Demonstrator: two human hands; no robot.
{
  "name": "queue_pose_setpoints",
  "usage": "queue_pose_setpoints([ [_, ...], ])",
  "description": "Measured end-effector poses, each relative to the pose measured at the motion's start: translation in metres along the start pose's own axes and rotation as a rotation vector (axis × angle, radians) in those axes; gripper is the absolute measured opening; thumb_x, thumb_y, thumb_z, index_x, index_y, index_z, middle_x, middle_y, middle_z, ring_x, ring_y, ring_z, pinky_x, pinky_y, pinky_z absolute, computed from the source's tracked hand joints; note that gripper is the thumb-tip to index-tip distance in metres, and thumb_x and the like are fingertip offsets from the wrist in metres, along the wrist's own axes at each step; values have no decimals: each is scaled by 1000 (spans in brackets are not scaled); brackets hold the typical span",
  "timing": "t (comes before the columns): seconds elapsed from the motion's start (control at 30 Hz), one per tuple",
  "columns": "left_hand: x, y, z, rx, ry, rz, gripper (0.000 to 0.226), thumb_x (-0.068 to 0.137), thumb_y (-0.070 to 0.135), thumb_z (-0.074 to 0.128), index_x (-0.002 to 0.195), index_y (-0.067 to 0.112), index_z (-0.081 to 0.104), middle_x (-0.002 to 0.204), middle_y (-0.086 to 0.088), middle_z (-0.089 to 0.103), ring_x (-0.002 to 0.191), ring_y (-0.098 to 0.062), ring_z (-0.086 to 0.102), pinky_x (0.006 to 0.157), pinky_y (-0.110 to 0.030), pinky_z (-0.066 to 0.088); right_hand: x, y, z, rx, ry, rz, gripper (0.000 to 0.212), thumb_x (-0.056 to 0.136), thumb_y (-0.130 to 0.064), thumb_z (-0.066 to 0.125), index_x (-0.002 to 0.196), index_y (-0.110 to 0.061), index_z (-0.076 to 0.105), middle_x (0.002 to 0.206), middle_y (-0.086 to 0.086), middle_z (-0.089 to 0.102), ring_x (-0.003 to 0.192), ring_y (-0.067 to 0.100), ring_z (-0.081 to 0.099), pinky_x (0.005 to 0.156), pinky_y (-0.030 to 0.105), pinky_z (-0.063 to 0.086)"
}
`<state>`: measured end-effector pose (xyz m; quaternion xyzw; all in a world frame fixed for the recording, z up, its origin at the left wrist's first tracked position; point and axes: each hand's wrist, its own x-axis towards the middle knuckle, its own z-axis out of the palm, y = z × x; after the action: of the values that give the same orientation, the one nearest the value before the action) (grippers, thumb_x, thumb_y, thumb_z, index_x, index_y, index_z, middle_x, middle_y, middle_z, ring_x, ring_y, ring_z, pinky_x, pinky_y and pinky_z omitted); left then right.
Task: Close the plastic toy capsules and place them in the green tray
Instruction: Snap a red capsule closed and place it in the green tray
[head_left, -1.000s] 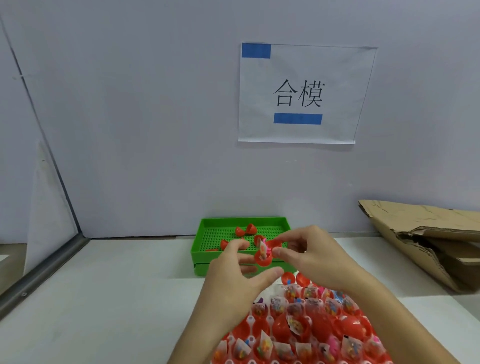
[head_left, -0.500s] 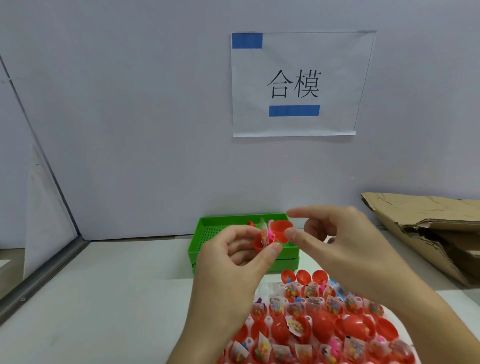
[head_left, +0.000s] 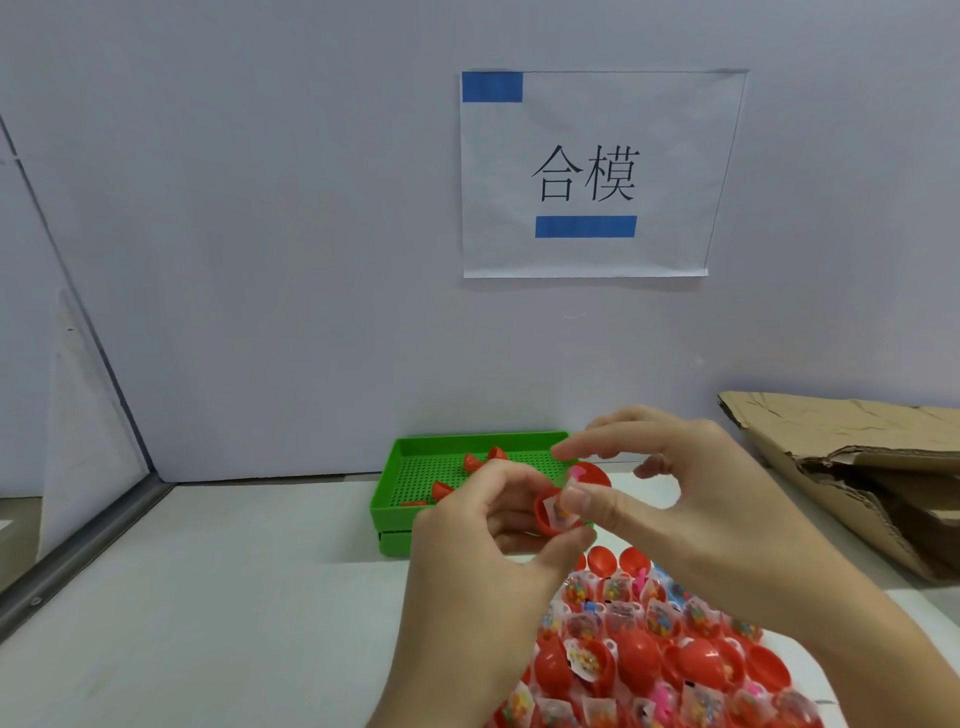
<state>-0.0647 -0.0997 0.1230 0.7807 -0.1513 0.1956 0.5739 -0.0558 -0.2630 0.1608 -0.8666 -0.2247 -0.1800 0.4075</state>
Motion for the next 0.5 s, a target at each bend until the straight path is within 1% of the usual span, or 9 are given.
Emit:
queue_pose_setpoints([
  [0.07,-1,0,3,34,19,31,24,73,21,86,84,31,67,78,17,72,72,0,70,66,-11,54,0,-3,1,-20,2,-13,20,72,-55,71,90,-47,73,93,-29,68,98,-8,61,79,9,42],
  [0.13,-1,0,5,56,29,39,23,74,19,85,83,30,68,77,16,72,73,-2,70,66,-11,54,0,-4,3,-25,22,-18,18,75,-38,78,92,-44,74,89,-28,69,95,-6,62,79,9,42],
  [0.2,-1,-1,5,71,29,41,23,73,16,85,82,28,68,76,13,72,72,-3,70,66,-12,54,1,-3,5,9,49,-25,24,75,-22,82,92,-37,76,84,-23,70,89,0,64,78,16,47],
  [0.27,-1,-1,6,78,29,42,24,72,15,86,81,26,68,75,11,72,71,-3,69,67,-12,54,1,-4,7,59,67,-30,28,75,-9,84,91,-32,77,79,-16,70,80,7,66,72,24,52],
  [0.33,-2,-1,6,74,26,45,24,72,13,86,82,25,68,75,11,72,70,-3,69,67,-13,55,1,-4,9,94,80,-29,31,74,-4,84,89,-30,78,77,-12,69,75,10,66,70,27,54],
  [0.4,-2,-1,5,80,24,47,25,72,13,86,83,26,68,74,13,71,70,-4,70,68,-15,56,1,-4,11,111,87,-23,31,73,-3,84,87,-30,78,76,-10,69,71,10,67,69,27,55],
  [0.5,-2,0,6,87,30,56,28,72,14,87,85,30,67,75,16,71,71,-3,70,67,-14,55,1,-5,10,65,99,-26,26,72,-6,86,85,-28,79,72,-13,69,71,8,67,69,27,55],
])
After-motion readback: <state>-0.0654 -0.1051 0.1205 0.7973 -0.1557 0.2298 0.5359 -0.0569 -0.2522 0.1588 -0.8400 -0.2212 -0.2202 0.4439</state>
